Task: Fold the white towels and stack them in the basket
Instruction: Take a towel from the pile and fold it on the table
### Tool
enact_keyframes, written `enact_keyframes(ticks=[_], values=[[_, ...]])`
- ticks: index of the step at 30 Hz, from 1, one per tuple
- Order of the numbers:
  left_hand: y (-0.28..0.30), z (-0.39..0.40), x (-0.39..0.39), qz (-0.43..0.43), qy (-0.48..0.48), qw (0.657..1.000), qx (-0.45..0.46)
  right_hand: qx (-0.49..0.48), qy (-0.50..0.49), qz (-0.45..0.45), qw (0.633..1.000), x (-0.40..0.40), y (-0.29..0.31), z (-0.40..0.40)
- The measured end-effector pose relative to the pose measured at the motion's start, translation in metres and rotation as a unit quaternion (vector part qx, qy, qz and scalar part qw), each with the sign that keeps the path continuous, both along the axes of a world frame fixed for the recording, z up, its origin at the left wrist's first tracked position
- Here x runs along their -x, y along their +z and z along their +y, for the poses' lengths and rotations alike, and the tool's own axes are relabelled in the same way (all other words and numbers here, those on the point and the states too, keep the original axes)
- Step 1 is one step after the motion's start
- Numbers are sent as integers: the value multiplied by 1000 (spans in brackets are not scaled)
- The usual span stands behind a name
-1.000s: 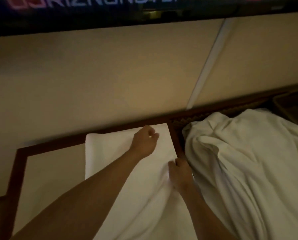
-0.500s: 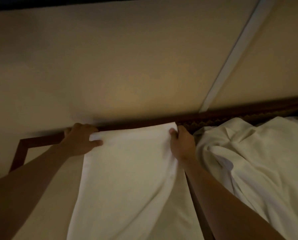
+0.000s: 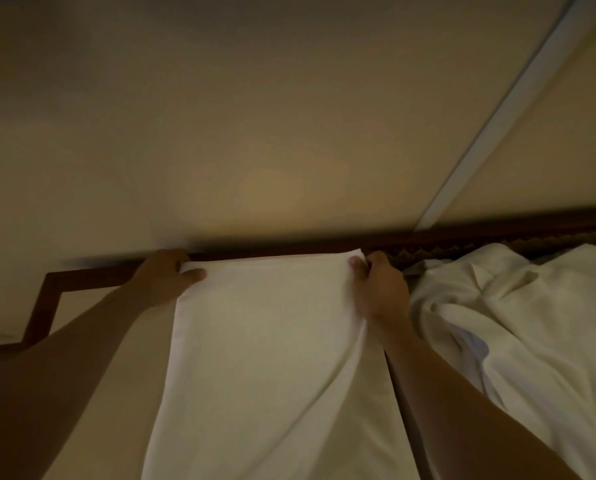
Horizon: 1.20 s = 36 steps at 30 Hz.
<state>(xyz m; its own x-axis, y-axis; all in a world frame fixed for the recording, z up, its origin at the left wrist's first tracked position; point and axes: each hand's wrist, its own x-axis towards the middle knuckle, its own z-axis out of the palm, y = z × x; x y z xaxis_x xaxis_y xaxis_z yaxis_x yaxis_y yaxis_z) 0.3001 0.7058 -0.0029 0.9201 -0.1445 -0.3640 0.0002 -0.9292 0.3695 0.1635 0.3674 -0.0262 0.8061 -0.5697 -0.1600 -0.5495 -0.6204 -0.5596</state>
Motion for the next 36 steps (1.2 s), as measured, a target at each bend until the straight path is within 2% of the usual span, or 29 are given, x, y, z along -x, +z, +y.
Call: enact_keyframes(ticks=[5,9,12,15,18,22,24,30,33,36], values=[[-5,-14,23,-49,143,986,72,21,-7,40,999,-7,0,0],[-14,-20,40,-97,184,973,104,35,-4,76,996,-13,0,7],[-18,-17,49,-134,219,958,129,63,3,53,997,-17,4,15],[-18,-9,52,-160,247,947,128,39,16,20,999,-19,7,28],[-18,-1,51,-144,246,954,98,15,8,36,999,-25,11,33],[-20,4,55,-124,214,967,61,-90,-27,81,992,-30,14,23],[-23,5,59,-131,207,968,58,-115,-23,72,990,-27,12,15],[-33,7,58,-179,226,954,78,-13,37,-28,999,-19,11,26],[-39,9,63,-192,228,952,72,-15,47,23,999,-28,16,31],[-38,12,66,-188,214,956,69,-99,10,75,992,-39,22,28]])
